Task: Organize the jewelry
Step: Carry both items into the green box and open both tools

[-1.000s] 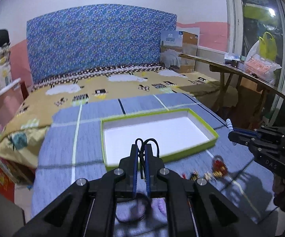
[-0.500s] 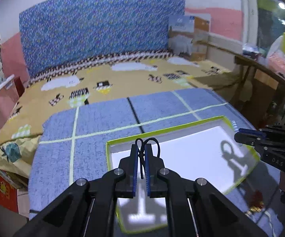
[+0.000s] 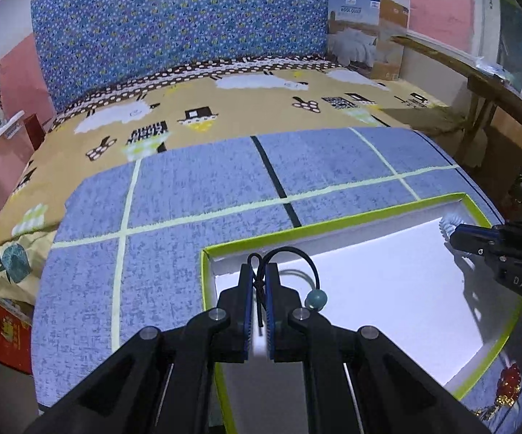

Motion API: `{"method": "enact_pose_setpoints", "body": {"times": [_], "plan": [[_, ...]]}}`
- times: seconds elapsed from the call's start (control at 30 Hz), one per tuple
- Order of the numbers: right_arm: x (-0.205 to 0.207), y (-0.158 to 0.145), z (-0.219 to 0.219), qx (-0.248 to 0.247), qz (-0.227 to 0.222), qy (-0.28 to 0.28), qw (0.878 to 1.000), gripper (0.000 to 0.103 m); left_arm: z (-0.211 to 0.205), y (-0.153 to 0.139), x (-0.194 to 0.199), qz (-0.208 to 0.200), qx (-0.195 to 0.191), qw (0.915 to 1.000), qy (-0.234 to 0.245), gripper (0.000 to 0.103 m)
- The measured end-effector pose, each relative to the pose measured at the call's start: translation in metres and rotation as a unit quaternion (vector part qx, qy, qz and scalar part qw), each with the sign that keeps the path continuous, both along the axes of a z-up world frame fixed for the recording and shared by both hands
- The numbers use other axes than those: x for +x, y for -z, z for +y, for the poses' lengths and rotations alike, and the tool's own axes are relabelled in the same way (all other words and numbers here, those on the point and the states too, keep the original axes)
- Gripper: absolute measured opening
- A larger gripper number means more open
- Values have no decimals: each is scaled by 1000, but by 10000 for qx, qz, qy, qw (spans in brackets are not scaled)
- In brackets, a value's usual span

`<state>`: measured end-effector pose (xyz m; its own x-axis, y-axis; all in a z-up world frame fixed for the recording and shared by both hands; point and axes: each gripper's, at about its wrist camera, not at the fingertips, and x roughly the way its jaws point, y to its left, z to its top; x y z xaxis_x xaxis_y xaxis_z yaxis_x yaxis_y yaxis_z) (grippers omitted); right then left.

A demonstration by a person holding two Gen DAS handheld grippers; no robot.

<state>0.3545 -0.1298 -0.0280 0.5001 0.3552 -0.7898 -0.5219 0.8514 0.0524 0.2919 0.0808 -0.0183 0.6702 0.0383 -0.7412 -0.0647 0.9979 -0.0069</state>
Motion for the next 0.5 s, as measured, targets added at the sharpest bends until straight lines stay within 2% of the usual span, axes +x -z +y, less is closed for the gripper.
{"method": "enact_pose_setpoints", "body": {"times": [0.17, 0.27, 0.37, 0.5], "plan": [[0, 2, -1, 20, 20, 0, 10000, 19, 1, 2, -1, -11, -59, 10000, 3, 7], [-2, 0, -2, 110, -13, 19, 9999, 32, 1, 0, -2, -48, -120, 9999, 40, 8], [-8, -6, -5, 209, -94, 26, 9997, 33, 1, -4, -4, -134, -117, 9998, 55, 10], [-22, -16, -7, 278, -262, 14, 9993, 33, 0, -12, -15, -312, -172, 9993, 67, 18]]}}
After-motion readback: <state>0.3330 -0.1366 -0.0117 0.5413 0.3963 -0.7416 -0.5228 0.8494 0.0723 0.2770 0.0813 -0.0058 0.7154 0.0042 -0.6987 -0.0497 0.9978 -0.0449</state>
